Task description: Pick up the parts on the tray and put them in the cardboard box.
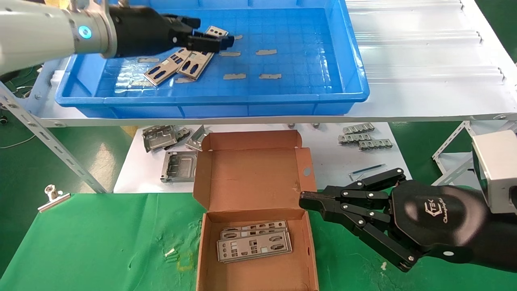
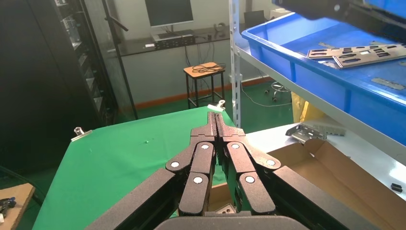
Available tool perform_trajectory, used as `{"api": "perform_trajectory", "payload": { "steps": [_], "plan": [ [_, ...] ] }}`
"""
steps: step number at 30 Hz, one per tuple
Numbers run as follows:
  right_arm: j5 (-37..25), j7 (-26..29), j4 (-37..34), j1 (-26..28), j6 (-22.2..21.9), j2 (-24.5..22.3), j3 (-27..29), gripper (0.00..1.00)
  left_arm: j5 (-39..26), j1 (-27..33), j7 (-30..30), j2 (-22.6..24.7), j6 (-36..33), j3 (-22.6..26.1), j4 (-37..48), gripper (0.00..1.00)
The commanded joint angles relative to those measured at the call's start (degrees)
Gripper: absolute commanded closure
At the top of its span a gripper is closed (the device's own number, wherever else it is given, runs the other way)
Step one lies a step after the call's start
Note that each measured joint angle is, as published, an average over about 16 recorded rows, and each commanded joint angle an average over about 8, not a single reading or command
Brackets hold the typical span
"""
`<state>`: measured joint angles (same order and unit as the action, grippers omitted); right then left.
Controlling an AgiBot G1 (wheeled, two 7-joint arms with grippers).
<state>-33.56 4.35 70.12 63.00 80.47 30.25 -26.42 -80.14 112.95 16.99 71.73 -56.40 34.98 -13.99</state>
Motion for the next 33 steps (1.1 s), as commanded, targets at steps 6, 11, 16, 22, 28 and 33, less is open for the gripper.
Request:
{"api": "perform_trajectory", "payload": {
  "steps": [6,11,16,22,28,33],
  "plan": [
    [0.0,0.0,0.0,0.0,0.0,0.0,0.0,0.0,-0.1,0.8,-3.5,1.9,2.9,-0.1,4.7,0.0],
    [0.0,0.0,0.0,0.0,0.0,0.0,0.0,0.0,0.2,0.8,-5.9,3.0,5.1,-0.5,6.8,0.0],
    [0.0,0.0,0.0,0.0,0.0,0.0,0.0,0.0,0.1,1.0,-7.4,4.0,5.5,-0.4,8.5,0.1],
    [0.0,0.0,0.0,0.0,0.0,0.0,0.0,0.0,0.1,1.2,-9.6,4.5,6.8,-0.3,9.3,0.77],
    [0.0,0.0,0.0,0.0,0.0,0.0,0.0,0.0,0.3,1.2,-10.2,4.8,7.4,-0.4,10.0,1.0],
    [0.0,0.0,0.0,0.0,0.0,0.0,0.0,0.0,0.3,1.4,-9.8,5.0,7.0,-0.3,10.6,1.0]
  ]
}}
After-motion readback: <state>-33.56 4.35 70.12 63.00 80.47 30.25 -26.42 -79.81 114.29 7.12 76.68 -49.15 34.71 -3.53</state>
